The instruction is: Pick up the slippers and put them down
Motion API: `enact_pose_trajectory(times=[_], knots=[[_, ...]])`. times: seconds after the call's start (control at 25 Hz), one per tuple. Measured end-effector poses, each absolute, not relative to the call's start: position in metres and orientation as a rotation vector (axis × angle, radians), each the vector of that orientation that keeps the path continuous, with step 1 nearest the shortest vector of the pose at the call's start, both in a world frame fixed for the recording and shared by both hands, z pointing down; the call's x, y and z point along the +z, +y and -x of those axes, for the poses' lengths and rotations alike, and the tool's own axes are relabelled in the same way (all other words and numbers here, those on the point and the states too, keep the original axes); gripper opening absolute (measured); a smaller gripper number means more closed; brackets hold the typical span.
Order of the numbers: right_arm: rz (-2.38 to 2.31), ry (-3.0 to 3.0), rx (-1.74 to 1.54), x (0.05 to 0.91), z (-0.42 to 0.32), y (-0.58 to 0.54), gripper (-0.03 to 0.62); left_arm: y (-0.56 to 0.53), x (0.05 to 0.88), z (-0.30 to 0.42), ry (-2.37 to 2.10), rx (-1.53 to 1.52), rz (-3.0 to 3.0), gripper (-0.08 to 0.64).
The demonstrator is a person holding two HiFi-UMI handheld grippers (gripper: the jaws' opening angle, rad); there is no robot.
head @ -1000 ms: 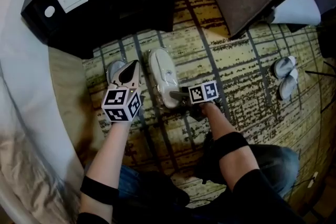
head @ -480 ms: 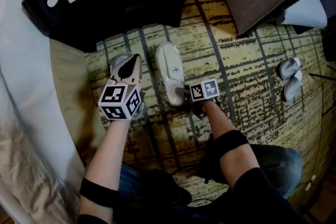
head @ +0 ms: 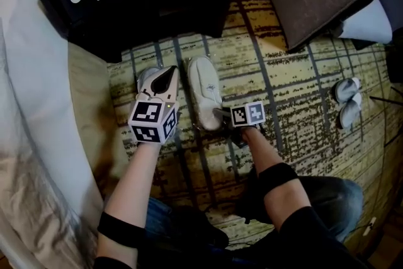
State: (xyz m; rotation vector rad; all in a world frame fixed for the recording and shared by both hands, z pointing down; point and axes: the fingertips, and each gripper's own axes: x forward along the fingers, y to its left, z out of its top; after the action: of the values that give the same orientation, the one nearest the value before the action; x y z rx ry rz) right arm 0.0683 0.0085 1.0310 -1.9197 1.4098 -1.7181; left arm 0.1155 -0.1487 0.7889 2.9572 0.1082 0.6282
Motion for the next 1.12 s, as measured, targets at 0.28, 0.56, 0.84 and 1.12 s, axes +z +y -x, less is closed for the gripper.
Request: enact_pose_trajectory(times=[0.28, 0.56, 0.84, 1.12], knots=[[1.880, 1.417, -1.634, 1.004, -0.074, 0.004, 0.146, -0.154, 0.794, -0.112, 0.098, 0.650, -2.974, 0.003], [1.872, 1.461, -1.592, 0.971, -0.080, -0.006, 0.143, -0.161, 0.798, -0.113, 0.078, 0.659, -2.972, 0.003], [1.856, 1.484, -1.536, 0.932, -0.077, -0.018, 0.141, -0.177, 0.800, -0.109, 0.014, 0.652, -2.966, 0.003], [1.863, 1.488, -1.515, 0.904, -0.082, -0.017, 0.140, -0.181, 0.797, -0.106, -0.021, 0.652, -2.982, 0.003]])
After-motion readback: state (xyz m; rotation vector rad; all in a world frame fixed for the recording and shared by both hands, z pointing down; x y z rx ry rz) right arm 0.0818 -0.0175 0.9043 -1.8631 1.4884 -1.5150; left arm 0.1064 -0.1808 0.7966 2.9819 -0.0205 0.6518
